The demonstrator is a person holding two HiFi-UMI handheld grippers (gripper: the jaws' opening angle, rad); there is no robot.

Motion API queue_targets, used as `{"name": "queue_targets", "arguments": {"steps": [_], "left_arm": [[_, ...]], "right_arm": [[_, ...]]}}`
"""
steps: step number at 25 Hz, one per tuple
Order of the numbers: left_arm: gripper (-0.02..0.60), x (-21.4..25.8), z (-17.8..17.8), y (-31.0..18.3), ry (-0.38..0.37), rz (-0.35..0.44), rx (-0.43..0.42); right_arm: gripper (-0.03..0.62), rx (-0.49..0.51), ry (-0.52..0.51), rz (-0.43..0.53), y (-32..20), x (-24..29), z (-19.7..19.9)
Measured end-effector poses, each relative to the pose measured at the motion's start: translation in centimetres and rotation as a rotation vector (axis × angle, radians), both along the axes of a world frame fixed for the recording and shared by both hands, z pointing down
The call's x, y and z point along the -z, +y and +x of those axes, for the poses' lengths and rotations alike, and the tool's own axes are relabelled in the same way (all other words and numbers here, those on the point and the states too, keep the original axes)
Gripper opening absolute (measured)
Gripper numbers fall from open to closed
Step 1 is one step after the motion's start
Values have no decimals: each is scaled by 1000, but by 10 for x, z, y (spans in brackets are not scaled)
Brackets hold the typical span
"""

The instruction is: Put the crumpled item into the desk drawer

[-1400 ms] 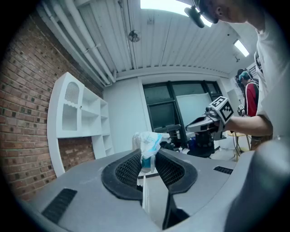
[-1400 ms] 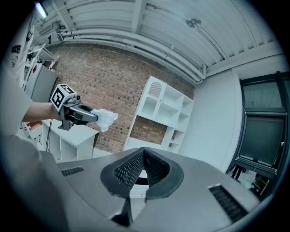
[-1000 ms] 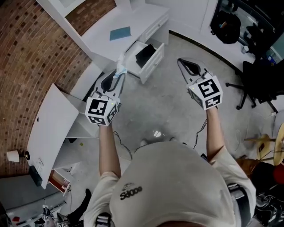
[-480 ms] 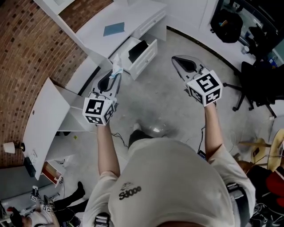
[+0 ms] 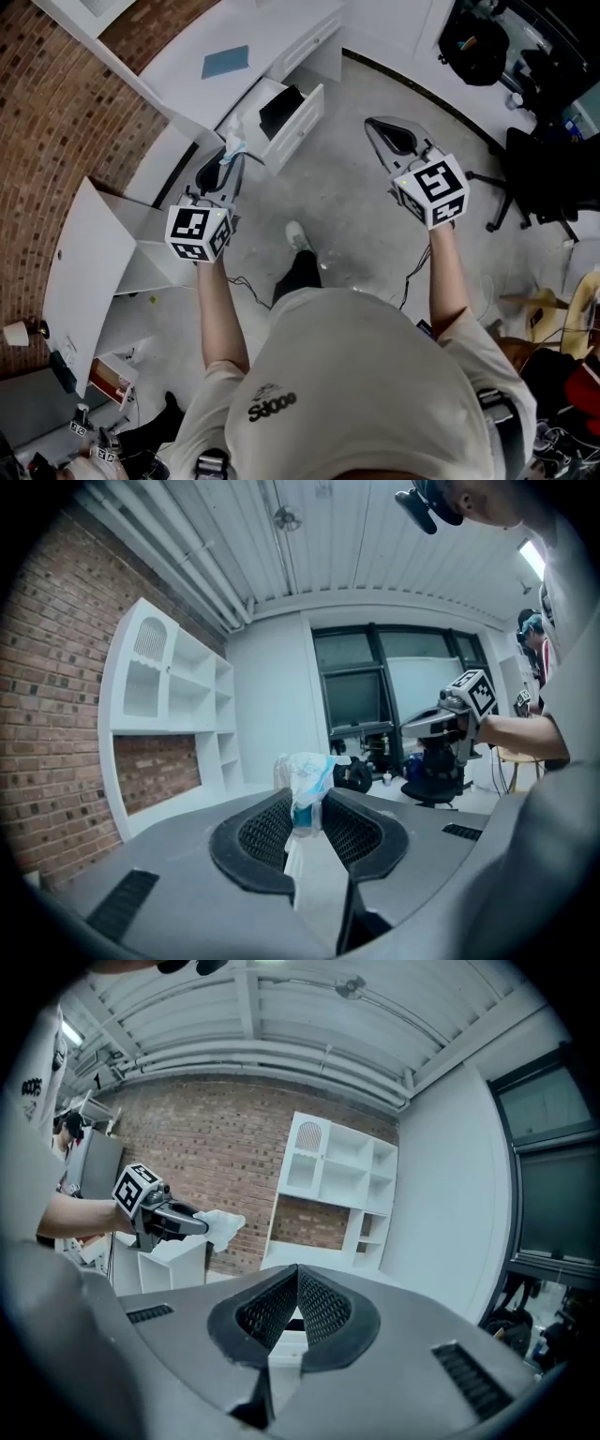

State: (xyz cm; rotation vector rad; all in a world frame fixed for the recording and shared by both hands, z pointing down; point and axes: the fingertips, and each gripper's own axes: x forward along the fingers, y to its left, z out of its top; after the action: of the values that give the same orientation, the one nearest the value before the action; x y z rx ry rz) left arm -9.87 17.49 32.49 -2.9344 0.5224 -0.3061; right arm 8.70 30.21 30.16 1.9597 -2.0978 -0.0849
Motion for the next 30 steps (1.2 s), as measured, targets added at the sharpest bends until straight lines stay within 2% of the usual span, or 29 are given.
{"name": "queue_targets", "arguments": {"steps": [4, 10, 14, 17, 24, 30], "left_arm": [[104, -6, 18, -67, 17, -20, 4], [104, 5, 48, -165, 53, -32, 1], [104, -1, 59, -216, 67, -68, 8], [104, -8, 63, -248, 59, -82, 9], [104, -18, 71, -307, 36, -99, 3], [104, -33, 73, -342, 12, -124, 6]], "right_arm": [[3, -23, 20, -24, -56, -1, 21], [2, -14, 63, -11, -152, 19, 39], [3, -2, 57, -54, -205, 14, 46], [3, 8, 38, -93, -239, 3, 51], [3, 13, -3, -39, -315, -1, 53], [3, 66, -2, -58, -361, -21, 45]]}}
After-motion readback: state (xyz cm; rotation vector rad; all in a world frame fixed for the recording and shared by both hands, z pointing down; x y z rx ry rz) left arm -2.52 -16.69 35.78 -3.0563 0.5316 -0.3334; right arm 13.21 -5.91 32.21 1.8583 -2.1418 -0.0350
